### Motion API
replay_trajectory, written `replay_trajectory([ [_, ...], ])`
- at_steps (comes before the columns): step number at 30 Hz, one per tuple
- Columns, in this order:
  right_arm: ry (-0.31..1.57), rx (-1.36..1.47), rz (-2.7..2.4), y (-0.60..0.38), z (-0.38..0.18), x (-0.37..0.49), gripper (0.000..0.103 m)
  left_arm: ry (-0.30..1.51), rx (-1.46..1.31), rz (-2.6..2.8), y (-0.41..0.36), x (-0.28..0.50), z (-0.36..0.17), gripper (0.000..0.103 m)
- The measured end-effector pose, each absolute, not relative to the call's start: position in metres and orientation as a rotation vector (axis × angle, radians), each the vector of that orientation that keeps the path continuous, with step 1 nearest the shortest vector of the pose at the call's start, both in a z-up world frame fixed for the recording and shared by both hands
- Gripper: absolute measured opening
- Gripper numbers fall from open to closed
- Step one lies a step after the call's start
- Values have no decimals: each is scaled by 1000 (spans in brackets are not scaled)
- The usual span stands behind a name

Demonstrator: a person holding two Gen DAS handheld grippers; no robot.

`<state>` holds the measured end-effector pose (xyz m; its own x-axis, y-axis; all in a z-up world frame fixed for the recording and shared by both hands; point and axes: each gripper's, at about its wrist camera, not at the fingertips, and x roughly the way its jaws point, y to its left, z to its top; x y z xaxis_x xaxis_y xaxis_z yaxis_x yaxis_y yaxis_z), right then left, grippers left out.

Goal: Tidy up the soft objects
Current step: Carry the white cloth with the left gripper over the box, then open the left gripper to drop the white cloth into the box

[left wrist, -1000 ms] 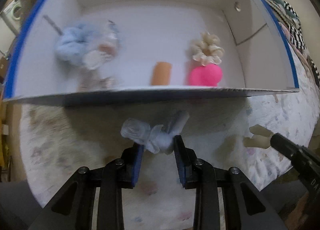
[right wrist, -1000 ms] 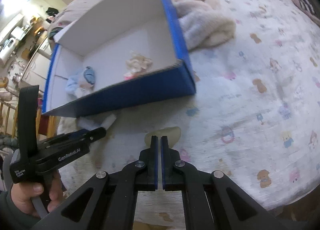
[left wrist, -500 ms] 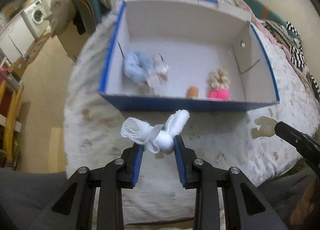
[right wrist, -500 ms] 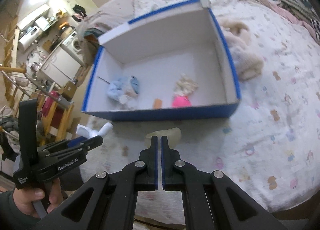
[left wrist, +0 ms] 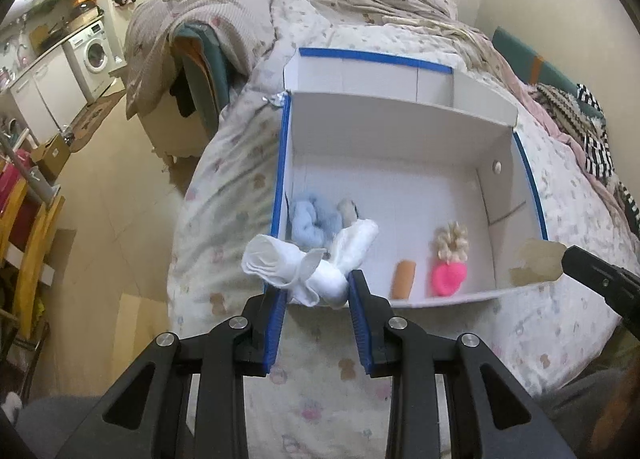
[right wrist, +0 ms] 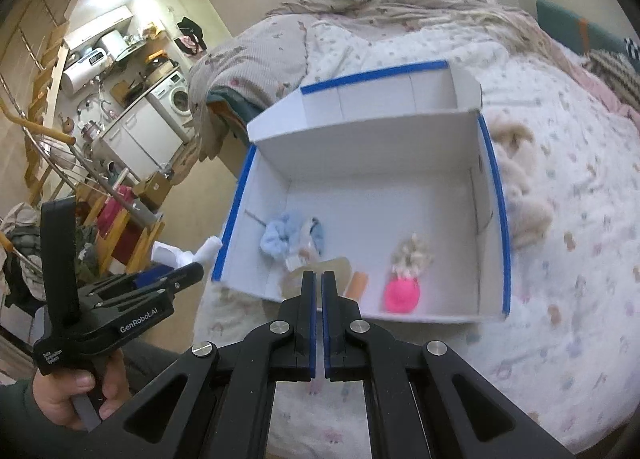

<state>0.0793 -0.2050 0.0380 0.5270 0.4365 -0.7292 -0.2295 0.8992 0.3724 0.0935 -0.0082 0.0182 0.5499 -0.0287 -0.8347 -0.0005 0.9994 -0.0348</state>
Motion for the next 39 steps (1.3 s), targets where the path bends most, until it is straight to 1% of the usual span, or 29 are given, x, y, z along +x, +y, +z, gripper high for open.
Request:
replay_trajectory([
  [4, 922, 226, 396, -206, 46, 94, 4, 983, -34, -14, -9, 110, 19, 28],
  [8, 929, 230, 381, -212, 42, 111, 4, 984, -27, -16, -14, 126, 15, 28],
  [20, 1006, 301, 344, -234, -21, 152, 4, 1038, 2, -38, -34, 170, -30, 28],
  [25, 1017, 304, 334, -236, -33, 157, 4, 1029, 31, -60, -49, 174, -53, 28],
  [31, 1037, 270, 300, -238, -43, 162, 4, 1022, 63, -81, -69, 177, -62, 28],
  [39, 1064, 237, 270, -236, -52, 169, 4, 1061, 46, -66, -70, 183, -73, 29],
])
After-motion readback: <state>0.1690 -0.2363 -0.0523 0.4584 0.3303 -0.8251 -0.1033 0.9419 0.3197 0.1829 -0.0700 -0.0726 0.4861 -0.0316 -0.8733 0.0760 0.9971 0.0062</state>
